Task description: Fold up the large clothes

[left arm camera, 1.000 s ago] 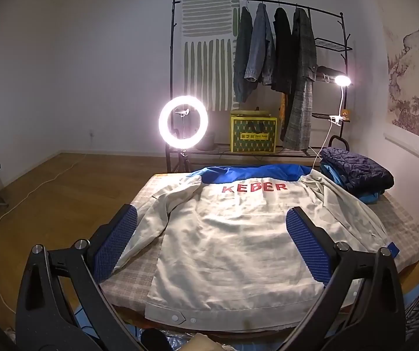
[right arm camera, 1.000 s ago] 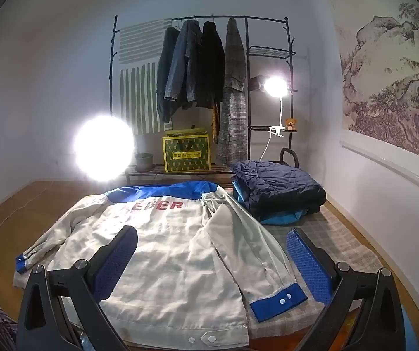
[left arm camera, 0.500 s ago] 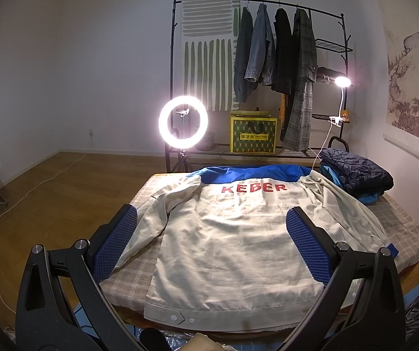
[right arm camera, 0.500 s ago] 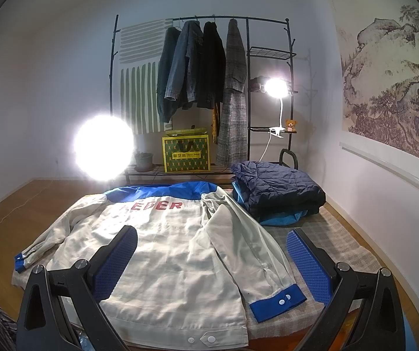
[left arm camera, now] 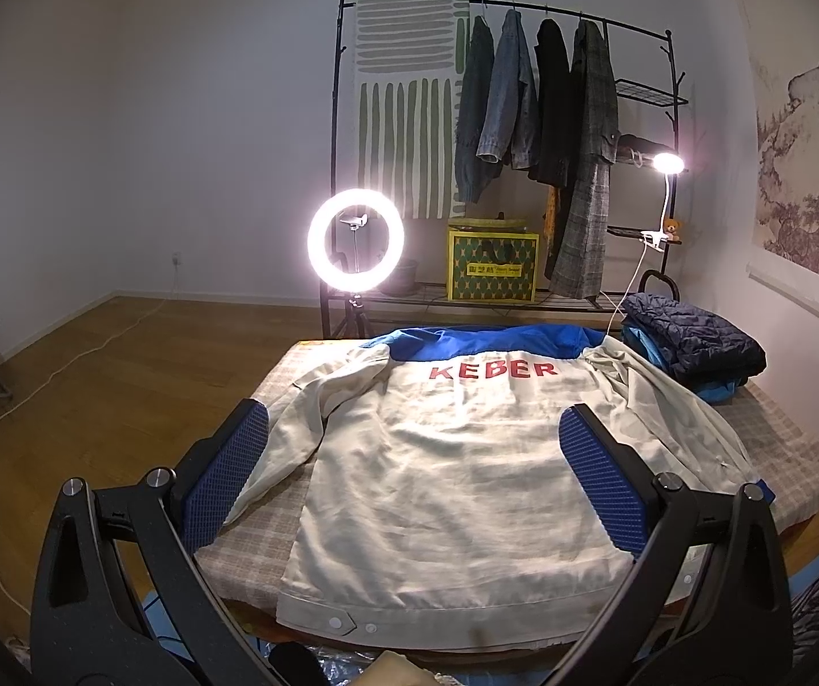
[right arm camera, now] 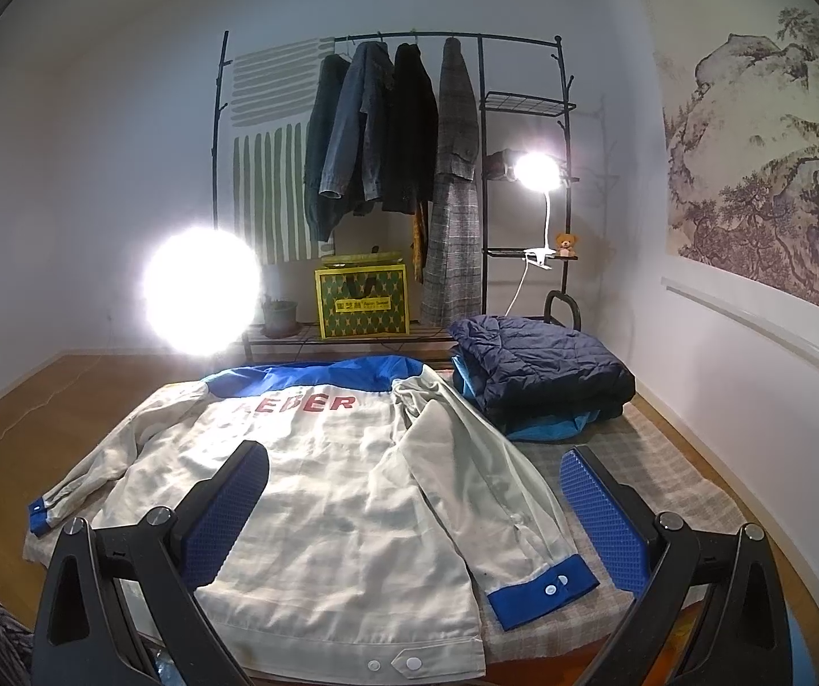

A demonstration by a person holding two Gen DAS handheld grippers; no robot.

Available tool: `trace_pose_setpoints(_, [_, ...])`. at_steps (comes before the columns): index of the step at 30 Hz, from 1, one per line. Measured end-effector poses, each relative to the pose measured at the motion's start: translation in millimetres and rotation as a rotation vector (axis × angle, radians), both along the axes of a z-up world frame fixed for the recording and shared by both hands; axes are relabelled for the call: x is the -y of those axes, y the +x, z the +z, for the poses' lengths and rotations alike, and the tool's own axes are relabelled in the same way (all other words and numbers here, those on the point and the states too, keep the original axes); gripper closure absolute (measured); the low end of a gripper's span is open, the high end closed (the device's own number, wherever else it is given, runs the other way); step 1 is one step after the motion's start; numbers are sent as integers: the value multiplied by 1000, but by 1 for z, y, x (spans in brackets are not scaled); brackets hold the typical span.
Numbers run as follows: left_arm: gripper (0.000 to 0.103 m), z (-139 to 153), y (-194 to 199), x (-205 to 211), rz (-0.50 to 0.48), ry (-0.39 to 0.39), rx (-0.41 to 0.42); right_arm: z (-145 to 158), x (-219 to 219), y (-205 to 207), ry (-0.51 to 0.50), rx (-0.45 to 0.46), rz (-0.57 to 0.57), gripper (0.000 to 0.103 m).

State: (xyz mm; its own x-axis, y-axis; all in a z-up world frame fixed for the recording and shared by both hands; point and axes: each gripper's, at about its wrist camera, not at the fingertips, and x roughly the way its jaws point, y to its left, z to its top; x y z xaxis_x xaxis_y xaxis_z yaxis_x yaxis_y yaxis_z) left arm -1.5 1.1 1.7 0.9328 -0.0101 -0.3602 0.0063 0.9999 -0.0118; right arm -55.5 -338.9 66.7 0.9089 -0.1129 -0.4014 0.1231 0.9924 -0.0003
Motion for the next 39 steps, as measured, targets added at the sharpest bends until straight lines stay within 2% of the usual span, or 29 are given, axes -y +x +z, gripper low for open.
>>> trace_pose_setpoints(39, [0, 7, -5, -4, 3, -4, -3, -5, -6, 10, 2, -14, -3, 0])
